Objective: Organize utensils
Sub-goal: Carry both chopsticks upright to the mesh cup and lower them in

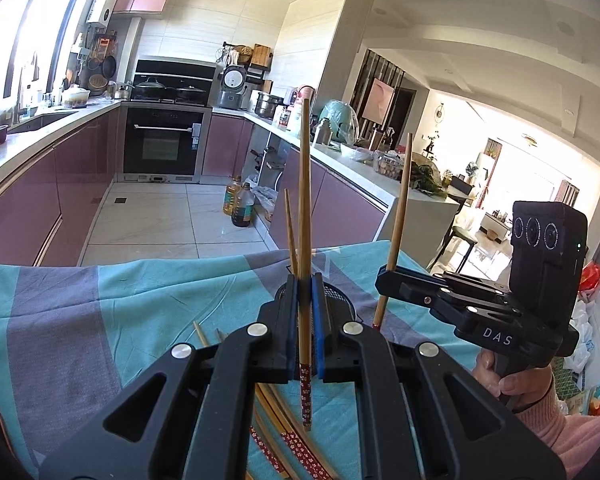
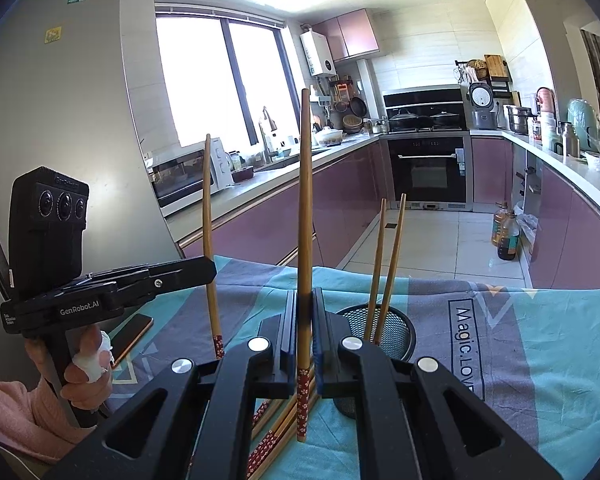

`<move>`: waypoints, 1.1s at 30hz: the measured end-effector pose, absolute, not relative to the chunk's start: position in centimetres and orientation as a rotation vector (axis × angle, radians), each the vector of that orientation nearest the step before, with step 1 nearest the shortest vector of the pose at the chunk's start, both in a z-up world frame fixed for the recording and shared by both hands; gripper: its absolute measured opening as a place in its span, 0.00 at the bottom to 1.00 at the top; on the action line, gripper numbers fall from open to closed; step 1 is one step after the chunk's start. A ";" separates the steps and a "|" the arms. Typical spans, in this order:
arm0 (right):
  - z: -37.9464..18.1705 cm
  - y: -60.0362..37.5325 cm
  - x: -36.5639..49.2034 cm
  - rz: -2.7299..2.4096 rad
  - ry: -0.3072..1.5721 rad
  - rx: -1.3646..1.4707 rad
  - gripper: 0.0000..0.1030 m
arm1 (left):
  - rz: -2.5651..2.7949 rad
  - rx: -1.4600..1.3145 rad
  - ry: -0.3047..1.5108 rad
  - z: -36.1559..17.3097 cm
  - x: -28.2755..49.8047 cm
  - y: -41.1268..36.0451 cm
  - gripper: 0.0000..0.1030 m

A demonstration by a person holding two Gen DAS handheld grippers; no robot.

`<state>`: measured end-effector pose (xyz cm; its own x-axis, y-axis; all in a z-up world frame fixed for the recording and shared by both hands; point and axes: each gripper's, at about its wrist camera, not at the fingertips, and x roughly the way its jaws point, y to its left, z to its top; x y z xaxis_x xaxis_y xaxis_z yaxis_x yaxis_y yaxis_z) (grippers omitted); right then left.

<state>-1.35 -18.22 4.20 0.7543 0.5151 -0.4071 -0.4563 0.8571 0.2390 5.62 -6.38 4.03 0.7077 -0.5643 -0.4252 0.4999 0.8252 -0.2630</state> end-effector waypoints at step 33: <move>4.5 -19.0 1.1 0.510 0.466 0.144 0.06 | -0.606 -0.154 0.473 4.8 6.8 -8.4 0.07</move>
<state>1.13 -18.97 4.52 0.7708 0.5011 -0.3934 -0.4369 0.8652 0.2462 6.84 -8.39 4.84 0.7193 -0.5806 -0.3813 0.5115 0.8142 -0.2748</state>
